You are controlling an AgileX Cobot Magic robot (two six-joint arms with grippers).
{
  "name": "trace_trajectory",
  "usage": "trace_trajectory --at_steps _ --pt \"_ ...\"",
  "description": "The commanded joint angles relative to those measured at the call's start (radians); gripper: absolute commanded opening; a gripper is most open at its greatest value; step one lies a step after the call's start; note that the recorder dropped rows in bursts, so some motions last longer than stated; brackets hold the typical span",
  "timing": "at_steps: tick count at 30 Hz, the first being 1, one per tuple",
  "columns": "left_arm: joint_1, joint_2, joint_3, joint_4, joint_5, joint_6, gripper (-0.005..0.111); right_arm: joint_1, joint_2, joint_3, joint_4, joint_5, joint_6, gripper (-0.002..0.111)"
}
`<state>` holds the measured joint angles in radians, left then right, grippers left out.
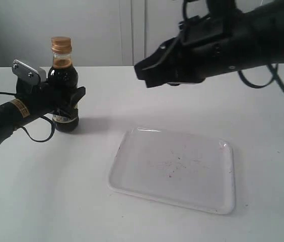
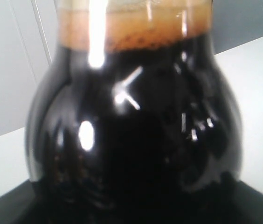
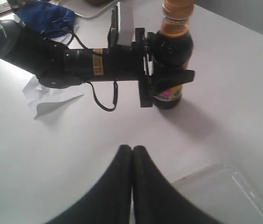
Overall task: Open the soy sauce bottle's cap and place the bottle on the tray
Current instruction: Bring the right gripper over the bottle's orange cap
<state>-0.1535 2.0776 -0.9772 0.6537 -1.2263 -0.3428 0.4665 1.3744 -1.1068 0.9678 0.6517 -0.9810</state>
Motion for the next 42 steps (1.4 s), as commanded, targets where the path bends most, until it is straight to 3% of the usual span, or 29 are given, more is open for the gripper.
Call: trace_trajectory --at_steps 1,8,16,42 --pt "0.001 -0.005 0.0 -0.014 0.005 0.027 0.0 0.074 0.126 -0.107 0.023 -0.009 -0.028 0.0" --pt "0.001 -0.005 0.0 -0.014 0.005 0.027 0.0 0.154 0.323 -0.304 0.015 -0.078 -0.028 0.0" --pt "0.001 -0.005 0.0 -0.01 0.005 0.029 0.0 0.154 0.486 -0.465 0.015 -0.099 -0.028 0.0" --pt "0.001 -0.005 0.0 0.008 0.005 0.069 0.0 0.166 0.661 -0.67 0.022 -0.153 -0.01 0.0"
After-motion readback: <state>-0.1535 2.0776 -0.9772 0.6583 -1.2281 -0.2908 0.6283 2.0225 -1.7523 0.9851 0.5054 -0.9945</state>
